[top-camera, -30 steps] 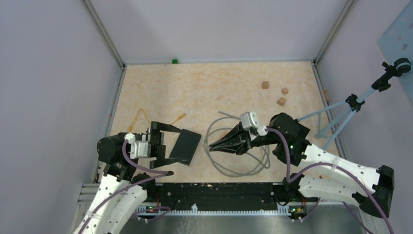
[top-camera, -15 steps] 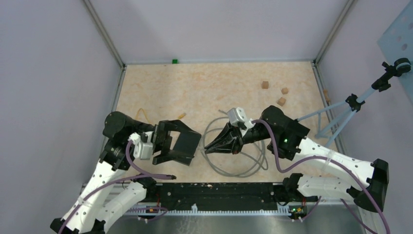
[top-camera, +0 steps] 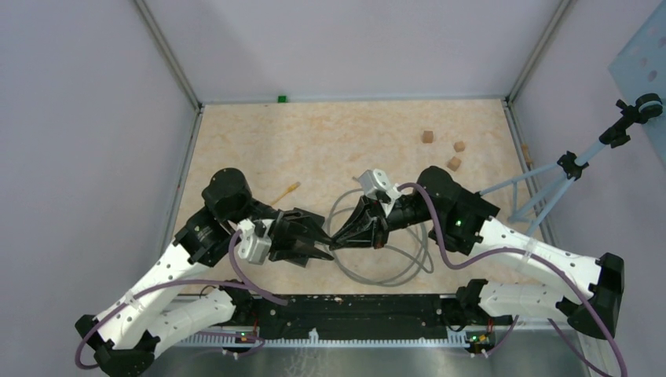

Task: Insert the plug into the switch port
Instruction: Insert the connector into the switch port.

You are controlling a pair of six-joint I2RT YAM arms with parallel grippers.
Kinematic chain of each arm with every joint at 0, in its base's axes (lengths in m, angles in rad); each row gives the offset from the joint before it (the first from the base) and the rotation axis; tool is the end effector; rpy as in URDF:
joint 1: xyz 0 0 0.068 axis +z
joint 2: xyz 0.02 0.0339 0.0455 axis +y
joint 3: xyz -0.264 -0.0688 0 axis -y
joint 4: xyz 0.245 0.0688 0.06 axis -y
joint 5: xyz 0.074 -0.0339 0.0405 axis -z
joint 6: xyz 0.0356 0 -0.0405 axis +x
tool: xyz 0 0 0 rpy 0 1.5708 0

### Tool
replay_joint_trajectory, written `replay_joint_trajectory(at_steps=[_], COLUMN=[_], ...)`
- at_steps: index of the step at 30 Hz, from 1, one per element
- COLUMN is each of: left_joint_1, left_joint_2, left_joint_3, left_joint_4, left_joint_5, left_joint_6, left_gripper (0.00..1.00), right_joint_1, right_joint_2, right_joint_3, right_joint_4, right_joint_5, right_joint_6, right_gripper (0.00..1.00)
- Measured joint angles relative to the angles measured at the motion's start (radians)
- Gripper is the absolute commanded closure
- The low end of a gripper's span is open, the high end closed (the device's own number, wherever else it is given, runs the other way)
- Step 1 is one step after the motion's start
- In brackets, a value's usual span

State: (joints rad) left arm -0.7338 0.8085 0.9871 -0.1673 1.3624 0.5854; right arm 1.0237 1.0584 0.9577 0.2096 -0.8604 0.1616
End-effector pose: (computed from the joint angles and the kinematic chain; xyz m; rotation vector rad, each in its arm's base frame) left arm 0.0877 -0.1260 0.4079 1.6522 0.3772 -1.1578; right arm 0.1002 0.2164 0.3892 -1.3514 1.0635 1.5363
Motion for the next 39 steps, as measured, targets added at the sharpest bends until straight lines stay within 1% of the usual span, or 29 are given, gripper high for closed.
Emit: replay_joint_trajectory(at_steps=[2,4,5,7,8,9,10,11,12,13,14,15,16,18,20,24,26,28,31,34,39], left_joint_1=[-0.012,-0.017,-0.018,-0.020,-0.021,-0.021,-0.021,-0.021,-0.022,-0.022,-0.022,-0.023,-0.024,-0.024,-0.023,-0.024,-0.024,-0.024,-0.024,-0.023,-0.024], left_joint_2=[0.002,0.001,0.001,0.001,0.001,0.001,0.000,-0.002,-0.003,-0.005,-0.008,-0.016,-0.026,-0.057,-0.104,-0.211,-0.265,-0.295,-0.323,-0.344,-0.354], left_joint_3=[0.000,0.002,0.004,0.007,0.008,0.008,0.008,0.008,0.008,0.008,0.008,0.006,0.000,-0.032,-0.097,-0.277,-0.365,-0.422,-0.460,-0.468,-0.470], left_joint_4=[-0.017,-0.031,-0.037,-0.044,-0.046,-0.050,-0.053,-0.056,-0.058,-0.058,-0.059,-0.059,-0.053,-0.017,0.061,0.289,0.405,0.486,0.560,0.609,0.649], left_joint_5=[-0.014,-0.024,-0.026,-0.036,-0.040,-0.040,-0.043,-0.044,-0.048,-0.054,-0.058,-0.069,-0.084,-0.122,-0.171,-0.320,-0.410,-0.487,-0.598,-0.669,-0.700], left_joint_6=[0.018,0.031,0.037,0.049,0.050,0.054,0.053,0.054,0.056,0.057,0.054,0.045,0.032,-0.014,-0.093,-0.312,-0.434,-0.532,-0.652,-0.725,-0.795], left_gripper=[0.67,0.72,0.78,0.95,1.00,1.00,1.00,1.00,1.00,1.00,1.00,1.00,1.00,1.00,1.00,1.00,1.00,1.00,1.00,1.00,1.00], right_joint_1=[0.000,0.000,0.000,0.000,0.000,0.000,0.000,0.000,0.000,0.000,0.001,0.000,-0.001,0.002,0.002,0.002,0.005,0.013,0.047,0.100,0.140], right_joint_2=[0.000,0.000,0.000,0.000,0.000,0.000,-0.001,-0.002,-0.004,-0.006,-0.012,-0.023,-0.040,-0.086,-0.146,-0.219,-0.229,-0.225,-0.202,-0.161,-0.093], right_joint_3=[0.000,0.000,0.000,0.000,0.000,0.000,0.000,0.000,0.000,-0.001,-0.004,-0.013,-0.030,-0.077,-0.137,-0.219,-0.244,-0.256,-0.256,-0.246,-0.220], right_joint_4=[-0.010,-0.017,-0.018,-0.018,-0.019,-0.019,-0.020,-0.021,-0.024,-0.027,-0.032,-0.027,-0.021,0.001,0.040,0.117,0.163,0.191,0.210,0.194,0.168], right_joint_5=[0.000,-0.002,-0.002,-0.002,-0.002,-0.002,-0.002,0.000,0.006,0.014,0.040,0.064,0.086,0.125,0.172,0.242,0.271,0.294,0.334,0.373,0.436], right_joint_6=[0.000,0.000,0.000,0.000,0.000,0.000,-0.001,-0.002,-0.005,-0.005,-0.019,-0.025,-0.034,-0.064,-0.099,-0.169,-0.193,-0.211,-0.249,-0.294,-0.349], right_gripper=[1.00,1.00,1.00,1.00,1.00,1.00,0.93,0.77,0.67,0.59,0.40,0.33,0.30,0.29,0.31,0.37,0.40,0.43,0.44,0.47,0.51])
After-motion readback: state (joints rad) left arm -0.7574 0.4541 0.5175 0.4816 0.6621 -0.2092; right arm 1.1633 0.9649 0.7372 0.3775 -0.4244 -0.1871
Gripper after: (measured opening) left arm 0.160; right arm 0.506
